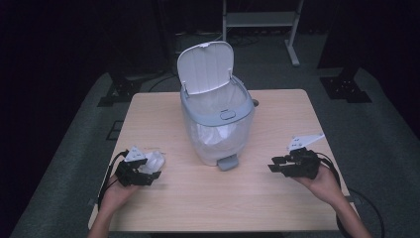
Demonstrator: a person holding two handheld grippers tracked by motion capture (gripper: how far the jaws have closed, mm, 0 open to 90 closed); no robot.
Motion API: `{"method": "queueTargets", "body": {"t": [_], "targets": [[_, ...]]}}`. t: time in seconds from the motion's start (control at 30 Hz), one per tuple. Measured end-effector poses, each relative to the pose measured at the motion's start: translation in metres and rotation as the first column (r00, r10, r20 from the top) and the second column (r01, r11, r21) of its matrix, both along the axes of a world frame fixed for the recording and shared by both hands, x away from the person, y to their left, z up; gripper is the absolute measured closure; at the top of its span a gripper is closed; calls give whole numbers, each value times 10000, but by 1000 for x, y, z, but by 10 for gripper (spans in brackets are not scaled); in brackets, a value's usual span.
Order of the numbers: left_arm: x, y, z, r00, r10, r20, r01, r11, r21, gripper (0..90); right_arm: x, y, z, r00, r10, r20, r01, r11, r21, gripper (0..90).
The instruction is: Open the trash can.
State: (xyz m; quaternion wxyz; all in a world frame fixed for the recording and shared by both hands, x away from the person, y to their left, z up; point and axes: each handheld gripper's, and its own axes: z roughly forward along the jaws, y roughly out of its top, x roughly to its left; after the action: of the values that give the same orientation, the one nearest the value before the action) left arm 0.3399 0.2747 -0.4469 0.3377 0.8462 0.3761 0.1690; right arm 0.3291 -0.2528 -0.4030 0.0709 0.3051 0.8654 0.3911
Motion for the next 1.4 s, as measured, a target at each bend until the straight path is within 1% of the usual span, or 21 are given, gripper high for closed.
{"method": "queueTargets", "body": {"t": [0.07,0.17,0.2,0.23,0.27,0.33,0.37,0.4,0.43,0.5,0.53,0.6,0.63,0.7,0.97,1.0,1.13,1.17,1.27,1.37,1.4], "targets": [[2,1,0,9999,83,-87,-83,10000,13,270,-1,-1,-3,10000,-12,-28,12,10000,20,627],[9,3,-1,9994,285,-195,-282,9994,189,271,-4,-5,-9,9999,-48,-118,49,10000,47,623],[14,5,-2,9991,384,-206,-377,9987,357,301,-5,-8,-13,9998,-87,-173,89,9999,99,616],[16,5,-3,9988,410,-259,-397,9981,473,303,-5,-9,-14,9998,-81,-185,83,9999,85,613],[16,5,-3,9988,410,-259,-397,9981,473,303,-5,-9,-14,9998,-81,-185,83,9999,85,613],[23,6,-5,9982,451,-383,-427,9971,635,313,-7,-10,-17,9998,-79,-205,79,10000,11,601],[23,6,-5,9982,451,-383,-427,9971,635,323,-7,-10,-17,9998,-79,-205,79,10000,11,601],[28,6,-6,9975,466,-525,-431,9968,669,327,-8,-11,-19,9998,-70,-167,69,10000,-28,595],[28,6,-6,9975,466,-525,-431,9968,669,343,-8,-11,-19,9998,-70,-167,69,10000,-28,595],[33,6,-7,9964,447,-718,-399,9970,670,362,-9,-10,-23,9998,-8,-186,7,10000,-20,587],[34,5,-7,9959,420,-795,-360,9965,755,371,-9,-10,-24,9998,21,-221,-22,10000,-39,586],[35,5,-8,9956,410,-844,-344,9963,788,396,-9,-10,-26,9997,43,-256,-45,10000,-63,584],[35,4,-8,9951,364,-921,-290,9963,810,396,-9,-9,-27,9997,51,-245,-53,10000,-58,581],[37,3,-10,9939,263,-1071,-168,9959,887,432,-9,-9,-30,9995,66,-308,-65,10000,55,572],[39,1,-10,9902,305,-1361,-199,9967,781,491,-9,-9,-37,9998,119,-176,-116,9998,171,558],[39,0,-10,9898,344,-1381,-242,9969,748,537,-9,-10,-37,9998,109,-147,-107,9997,197,551],[39,0,-9,9885,416,-1452,-316,9970,705,599,-9,-11,-38,10000,76,-44,-74,9995,292,544],[39,0,-9,9885,388,-1460,-277,9966,773,599,-9,-11,-38,10000,76,-44,-74,9995,292,541],[39,-2,-8,9877,312,-1529,-196,9969,768,672,-10,-13,-39,10000,41,-7,-40,9994,350,534],[39,-4,-8,9871,266,-1578,-149,9971,744,708,-10,-13,-40,10000,0,-1,0,9994,352,522],[39,-4,-8,9858,254,-1661,-146,9977,663,745,-10,-13,-41,10000,-41,3,40,9994,336,518]]}}
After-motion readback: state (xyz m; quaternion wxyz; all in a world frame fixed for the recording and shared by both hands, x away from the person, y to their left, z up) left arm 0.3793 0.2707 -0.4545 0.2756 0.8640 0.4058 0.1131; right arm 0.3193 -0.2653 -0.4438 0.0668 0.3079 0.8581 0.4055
